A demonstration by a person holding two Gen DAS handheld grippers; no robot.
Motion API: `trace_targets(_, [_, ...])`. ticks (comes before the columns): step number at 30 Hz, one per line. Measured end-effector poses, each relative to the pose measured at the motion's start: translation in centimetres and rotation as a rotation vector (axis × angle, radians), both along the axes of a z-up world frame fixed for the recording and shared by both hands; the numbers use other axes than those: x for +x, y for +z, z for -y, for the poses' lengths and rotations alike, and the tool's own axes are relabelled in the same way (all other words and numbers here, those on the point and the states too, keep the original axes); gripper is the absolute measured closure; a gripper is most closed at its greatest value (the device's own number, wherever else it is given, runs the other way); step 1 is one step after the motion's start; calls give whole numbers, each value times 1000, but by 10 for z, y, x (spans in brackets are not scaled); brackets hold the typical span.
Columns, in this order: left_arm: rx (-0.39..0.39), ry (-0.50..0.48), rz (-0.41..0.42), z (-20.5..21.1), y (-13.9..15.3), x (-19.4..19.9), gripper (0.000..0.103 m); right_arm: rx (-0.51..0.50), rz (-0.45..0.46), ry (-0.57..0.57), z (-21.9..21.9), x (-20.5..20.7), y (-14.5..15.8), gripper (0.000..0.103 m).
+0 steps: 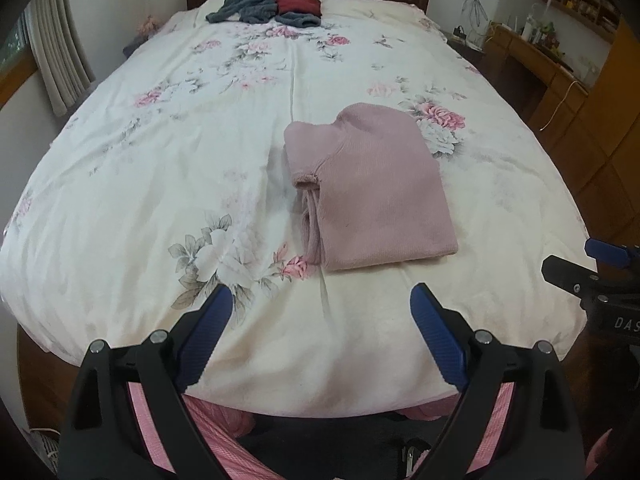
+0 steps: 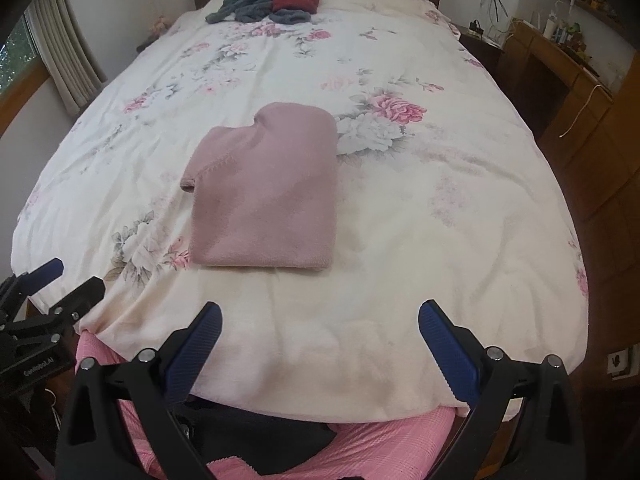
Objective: Fold small clothes
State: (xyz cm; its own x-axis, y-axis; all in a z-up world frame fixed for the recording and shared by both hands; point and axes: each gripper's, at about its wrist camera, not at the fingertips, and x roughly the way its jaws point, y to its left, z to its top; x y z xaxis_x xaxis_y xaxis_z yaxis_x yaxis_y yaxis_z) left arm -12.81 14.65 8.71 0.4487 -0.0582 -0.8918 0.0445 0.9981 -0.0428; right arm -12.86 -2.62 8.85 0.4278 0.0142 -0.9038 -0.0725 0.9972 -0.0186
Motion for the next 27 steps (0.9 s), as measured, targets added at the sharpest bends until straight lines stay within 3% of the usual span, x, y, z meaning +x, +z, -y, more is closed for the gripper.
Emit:
trace_targets(11, [13, -5, 2, 8, 1, 0, 13, -23, 24, -19, 7, 0, 7, 4])
trace_targets(27, [28, -10, 4, 13, -2, 0, 13, -8, -12, -31, 12, 6, -8, 4])
